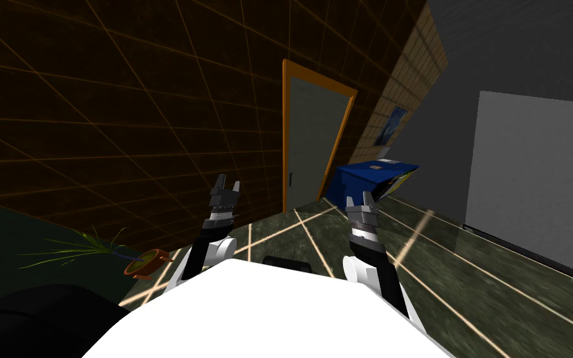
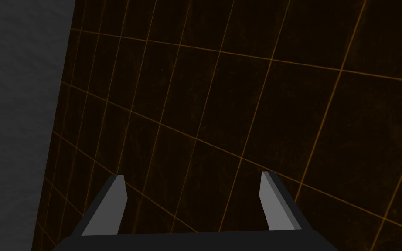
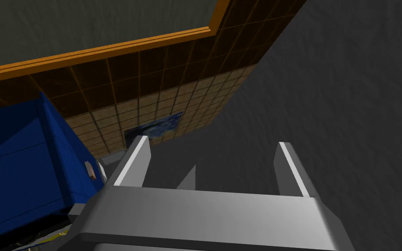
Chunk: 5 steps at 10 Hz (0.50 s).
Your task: Pull the door open
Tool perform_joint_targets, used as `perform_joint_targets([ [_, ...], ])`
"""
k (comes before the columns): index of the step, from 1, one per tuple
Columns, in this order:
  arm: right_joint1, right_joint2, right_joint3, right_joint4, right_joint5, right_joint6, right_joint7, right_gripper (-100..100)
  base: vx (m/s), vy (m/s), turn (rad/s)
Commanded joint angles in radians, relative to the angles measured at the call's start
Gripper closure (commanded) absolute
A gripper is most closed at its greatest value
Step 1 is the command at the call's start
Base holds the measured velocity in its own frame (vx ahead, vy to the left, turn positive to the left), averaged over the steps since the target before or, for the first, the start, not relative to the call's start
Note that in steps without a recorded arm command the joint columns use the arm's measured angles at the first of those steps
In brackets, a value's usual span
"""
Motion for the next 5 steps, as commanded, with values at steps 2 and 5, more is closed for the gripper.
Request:
perform_joint_targets([
  [2,-0.02,-0.02,0.033,0.044,-0.031,-0.022,-0.043,-100,0.051,0.018,0.047],
  [5,-0.048,-0.047,0.081,0.107,-0.075,-0.053,-0.106,-100,0.081,0.01,0.052],
])
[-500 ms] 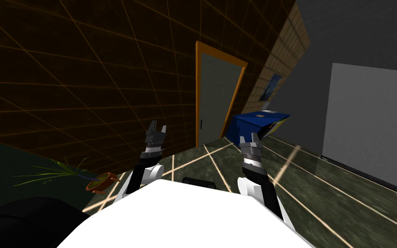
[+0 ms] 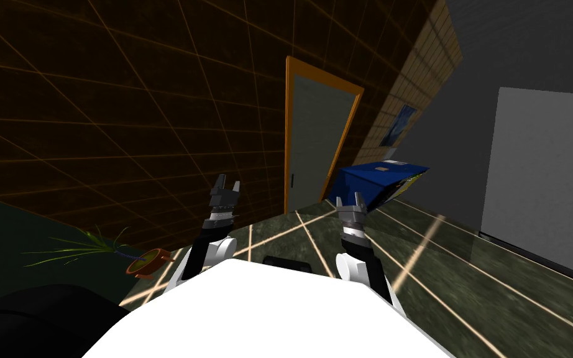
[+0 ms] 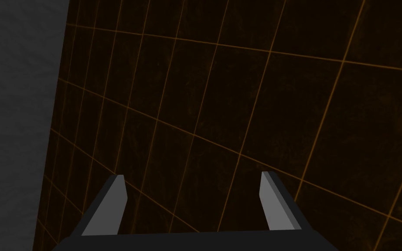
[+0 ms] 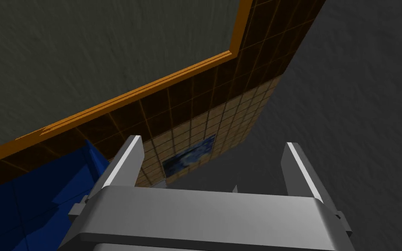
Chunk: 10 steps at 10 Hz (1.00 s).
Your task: Pull the door open
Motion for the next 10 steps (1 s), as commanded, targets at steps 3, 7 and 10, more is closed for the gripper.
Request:
perform_joint_targets([
  [3,-0.033,-0.03,0.057,0.075,-0.051,-0.037,-0.075,-100,0.075,0.013,0.046],
  [7,-0.078,-0.073,0.134,0.172,-0.122,-0.088,-0.176,-100,0.084,0.015,0.06],
  [10,-0.117,-0.108,0.199,0.262,-0.182,-0.131,-0.261,-100,0.1,0.007,0.065],
])
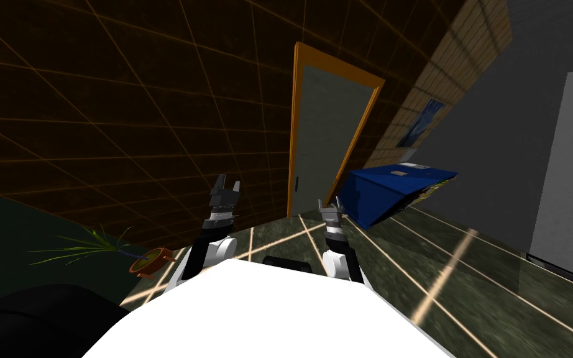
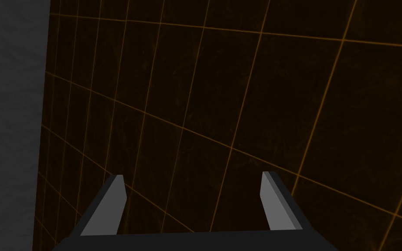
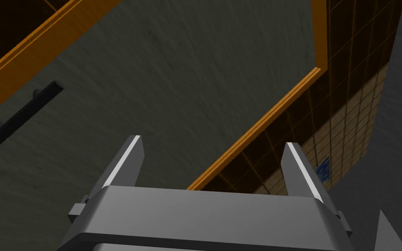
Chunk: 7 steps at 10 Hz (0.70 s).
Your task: Pull the door open
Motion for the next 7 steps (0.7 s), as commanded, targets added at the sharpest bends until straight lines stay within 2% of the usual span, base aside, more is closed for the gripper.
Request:
perform_joint_targets([
  [1,-0.019,-0.019,0.041,0.05,-0.033,-0.029,-0.05,-100,0.09,0.019,0.076],
  [2,-0.033,-0.032,0.065,0.078,-0.055,-0.045,-0.075,-100,0.092,0.013,0.081],
  [3,-0.033,-0.032,0.065,0.084,-0.055,-0.045,-0.083,-100,0.061,0.016,0.019],
  [7,-0.092,-0.085,0.163,0.214,-0.146,-0.11,-0.202,-100,0.086,0.011,0.071],
])
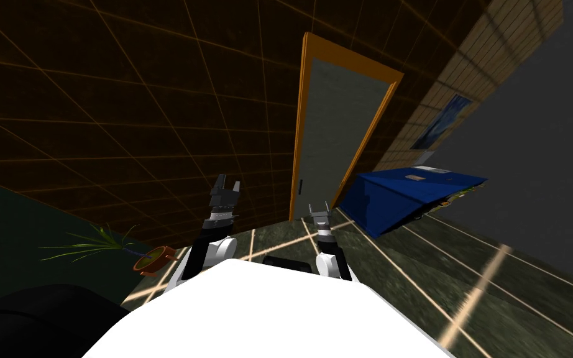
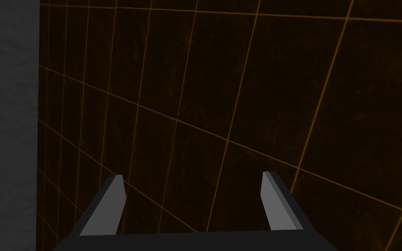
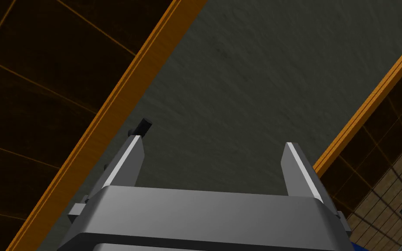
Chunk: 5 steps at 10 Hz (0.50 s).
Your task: Pull the door open
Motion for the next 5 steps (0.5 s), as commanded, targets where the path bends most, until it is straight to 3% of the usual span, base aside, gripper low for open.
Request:
perform_joint_targets([
  [1,-0.007,-0.008,0.014,0.012,-0.016,-0.003,-0.029,-100,0.072,0.007,0.023],
  [4,-0.052,-0.049,0.091,0.105,-0.088,-0.054,-0.119,-100,0.076,0.015,0.071],
  [5,-0.052,-0.049,0.091,0.114,-0.088,-0.054,-0.13,-100,0.069,0.004,0.023],
])
